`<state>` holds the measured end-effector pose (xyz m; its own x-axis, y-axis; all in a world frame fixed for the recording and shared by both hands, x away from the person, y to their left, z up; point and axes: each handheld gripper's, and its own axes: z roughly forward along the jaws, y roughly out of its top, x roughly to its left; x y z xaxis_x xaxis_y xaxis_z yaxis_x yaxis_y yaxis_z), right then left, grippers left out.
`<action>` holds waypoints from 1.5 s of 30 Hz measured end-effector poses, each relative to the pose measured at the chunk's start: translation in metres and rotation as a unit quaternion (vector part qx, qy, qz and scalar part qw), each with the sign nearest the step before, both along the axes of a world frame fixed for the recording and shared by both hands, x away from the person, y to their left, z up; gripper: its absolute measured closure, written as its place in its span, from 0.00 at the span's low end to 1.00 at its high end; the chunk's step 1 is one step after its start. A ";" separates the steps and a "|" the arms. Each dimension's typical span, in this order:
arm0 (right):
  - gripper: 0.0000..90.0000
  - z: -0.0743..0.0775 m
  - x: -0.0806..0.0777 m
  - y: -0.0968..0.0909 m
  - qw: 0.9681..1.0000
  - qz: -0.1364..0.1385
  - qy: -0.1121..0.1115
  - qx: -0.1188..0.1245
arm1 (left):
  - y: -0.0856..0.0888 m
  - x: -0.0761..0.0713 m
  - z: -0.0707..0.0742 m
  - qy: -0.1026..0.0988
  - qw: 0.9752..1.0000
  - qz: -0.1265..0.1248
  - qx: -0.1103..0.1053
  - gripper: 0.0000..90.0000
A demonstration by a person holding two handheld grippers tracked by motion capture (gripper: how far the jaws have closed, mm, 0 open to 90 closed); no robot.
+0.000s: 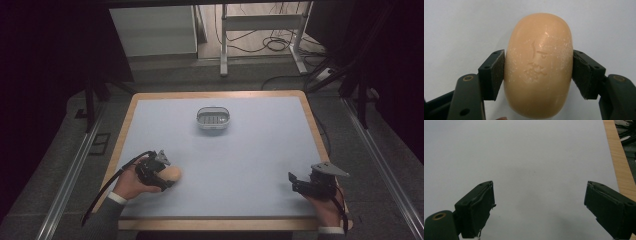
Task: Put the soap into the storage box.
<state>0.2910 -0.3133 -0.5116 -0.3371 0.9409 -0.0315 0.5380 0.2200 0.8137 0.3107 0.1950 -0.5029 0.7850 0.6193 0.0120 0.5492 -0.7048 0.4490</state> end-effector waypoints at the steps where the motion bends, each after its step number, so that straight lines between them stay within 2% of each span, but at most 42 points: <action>1: 0.10 0.000 0.000 0.000 1.000 0.000 0.000 0.000 | 0.001 0.000 0.001 -0.001 1.000 0.000 -0.002 0.36; 11: 0.10 0.000 0.000 0.000 1.000 -0.001 0.001 -0.001 | -0.001 0.003 -0.001 -0.004 1.000 0.004 -0.008 0.36; 23: 0.10 -0.001 0.001 -0.001 1.000 -0.006 0.002 -0.002 | 0.007 0.007 0.006 -0.014 1.000 0.012 -0.016 0.36; 45: 0.10 -0.001 0.001 -0.004 1.000 -0.009 0.002 -0.001 | 0.006 0.016 0.019 -0.033 0.999 0.018 -0.019 0.36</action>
